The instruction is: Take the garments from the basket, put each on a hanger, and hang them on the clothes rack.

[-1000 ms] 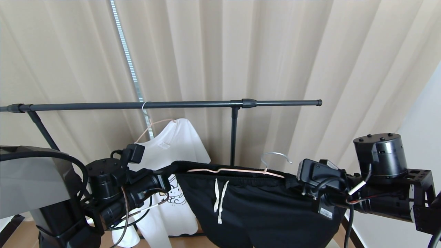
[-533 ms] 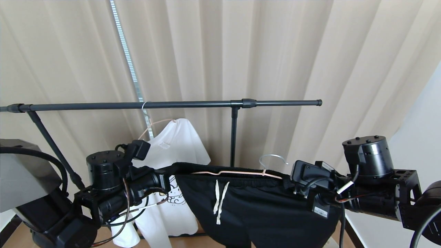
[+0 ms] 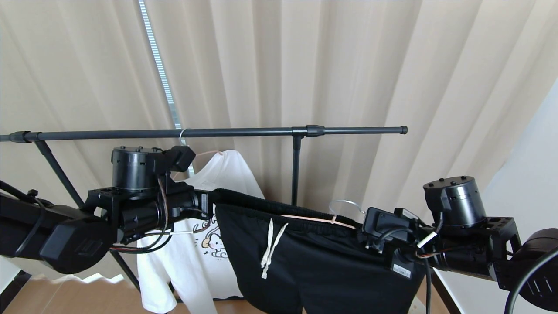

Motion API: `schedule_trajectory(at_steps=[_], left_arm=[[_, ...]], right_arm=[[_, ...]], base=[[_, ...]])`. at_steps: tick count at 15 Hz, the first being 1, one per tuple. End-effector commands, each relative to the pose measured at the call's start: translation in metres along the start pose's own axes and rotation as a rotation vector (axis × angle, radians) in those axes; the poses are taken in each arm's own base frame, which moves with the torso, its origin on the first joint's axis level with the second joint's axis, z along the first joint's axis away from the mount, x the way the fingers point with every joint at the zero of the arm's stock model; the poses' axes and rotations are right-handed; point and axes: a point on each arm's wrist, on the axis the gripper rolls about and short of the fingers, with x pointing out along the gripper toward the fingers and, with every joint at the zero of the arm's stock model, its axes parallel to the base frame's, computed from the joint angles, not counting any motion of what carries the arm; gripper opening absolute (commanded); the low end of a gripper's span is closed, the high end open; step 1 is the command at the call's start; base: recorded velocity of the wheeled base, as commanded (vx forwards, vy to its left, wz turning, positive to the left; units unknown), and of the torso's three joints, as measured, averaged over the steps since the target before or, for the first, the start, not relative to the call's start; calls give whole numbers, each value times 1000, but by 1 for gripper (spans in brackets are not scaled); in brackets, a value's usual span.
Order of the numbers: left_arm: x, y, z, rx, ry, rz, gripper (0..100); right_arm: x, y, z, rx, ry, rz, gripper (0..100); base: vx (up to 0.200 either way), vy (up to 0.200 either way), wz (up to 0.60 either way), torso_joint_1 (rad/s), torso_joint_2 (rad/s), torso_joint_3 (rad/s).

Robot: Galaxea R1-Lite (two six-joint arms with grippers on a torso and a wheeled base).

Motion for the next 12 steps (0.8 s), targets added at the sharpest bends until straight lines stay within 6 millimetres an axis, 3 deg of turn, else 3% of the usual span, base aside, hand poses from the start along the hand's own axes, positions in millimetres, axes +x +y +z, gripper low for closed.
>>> schedule_trajectory(at_steps=[1, 6, 12], left_arm=[[-8, -4, 18, 11, -61, -1, 0], [-25, -31, 22, 42, -17, -63, 0], [-52, -59, 38, 80, 21, -66, 0]], right_arm=[[5, 2, -2, 0, 19, 12, 0], [11, 4, 8, -6, 29, -19, 0], [16, 14, 41, 199, -27, -41, 0]], base=[[0, 0, 0, 0, 0, 0], [0, 0, 0, 0, 0, 0], [0, 0, 0, 0, 0, 0]])
